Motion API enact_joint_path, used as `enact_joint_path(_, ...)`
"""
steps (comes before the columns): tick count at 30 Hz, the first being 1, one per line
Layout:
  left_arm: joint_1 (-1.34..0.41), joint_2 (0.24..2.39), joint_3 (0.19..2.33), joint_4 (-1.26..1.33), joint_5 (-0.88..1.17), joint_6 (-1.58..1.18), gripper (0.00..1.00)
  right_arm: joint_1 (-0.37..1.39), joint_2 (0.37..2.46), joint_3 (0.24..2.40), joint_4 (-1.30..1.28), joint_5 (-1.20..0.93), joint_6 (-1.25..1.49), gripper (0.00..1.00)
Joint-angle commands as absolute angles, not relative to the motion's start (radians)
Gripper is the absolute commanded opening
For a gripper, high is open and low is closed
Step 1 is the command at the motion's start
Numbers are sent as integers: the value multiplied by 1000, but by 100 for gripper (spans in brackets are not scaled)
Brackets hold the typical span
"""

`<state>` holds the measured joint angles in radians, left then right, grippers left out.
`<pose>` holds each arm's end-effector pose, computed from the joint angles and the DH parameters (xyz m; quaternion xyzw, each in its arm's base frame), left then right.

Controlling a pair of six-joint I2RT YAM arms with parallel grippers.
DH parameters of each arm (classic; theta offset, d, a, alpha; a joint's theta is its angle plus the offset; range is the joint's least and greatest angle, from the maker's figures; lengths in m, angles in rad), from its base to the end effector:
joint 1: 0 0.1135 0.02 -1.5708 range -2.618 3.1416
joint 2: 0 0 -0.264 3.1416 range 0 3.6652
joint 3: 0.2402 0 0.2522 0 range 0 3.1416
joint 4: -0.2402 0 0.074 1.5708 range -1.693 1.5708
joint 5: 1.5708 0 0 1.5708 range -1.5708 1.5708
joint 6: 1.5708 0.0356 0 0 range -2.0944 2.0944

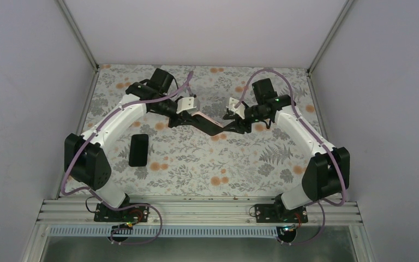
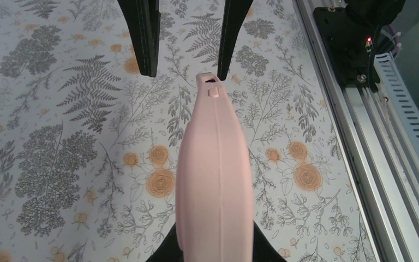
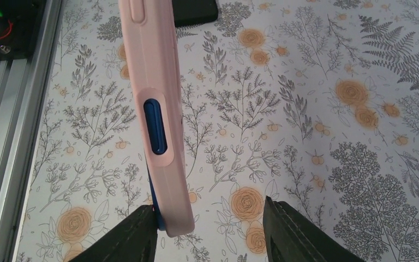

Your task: Take the phone out of the phone case

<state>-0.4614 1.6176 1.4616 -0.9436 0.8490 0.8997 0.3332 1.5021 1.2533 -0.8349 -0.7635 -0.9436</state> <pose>0.2817 -0.1699 0.3115 0.6323 0.6282 -0.3447 0.2947 0.2762 0.1216 0.2866 -0.6088 0.6697 0.2776 0.3221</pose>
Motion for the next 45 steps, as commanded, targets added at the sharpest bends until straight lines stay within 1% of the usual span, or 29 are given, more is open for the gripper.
enact_joint_path(1,-499,1603,1500,-996,989,945,2,329,1529,1310,-755,-726,-932,51)
enact_joint_path(9,-508,1596,1492,-999,965,958,2,312,1547,1345,-809,-736,-970,52)
enact_joint_path(20,-518,1595,1499,-1023,968,972,2,281,1567,1355,-806,-733,-992,52)
enact_joint_path(37,-548,1591,1486,-1037,921,983,2,256,1611,1438,-881,-739,-1039,53)
enact_joint_path(45,-552,1592,1500,-1031,926,963,2,256,1624,1437,-868,-737,-1036,52)
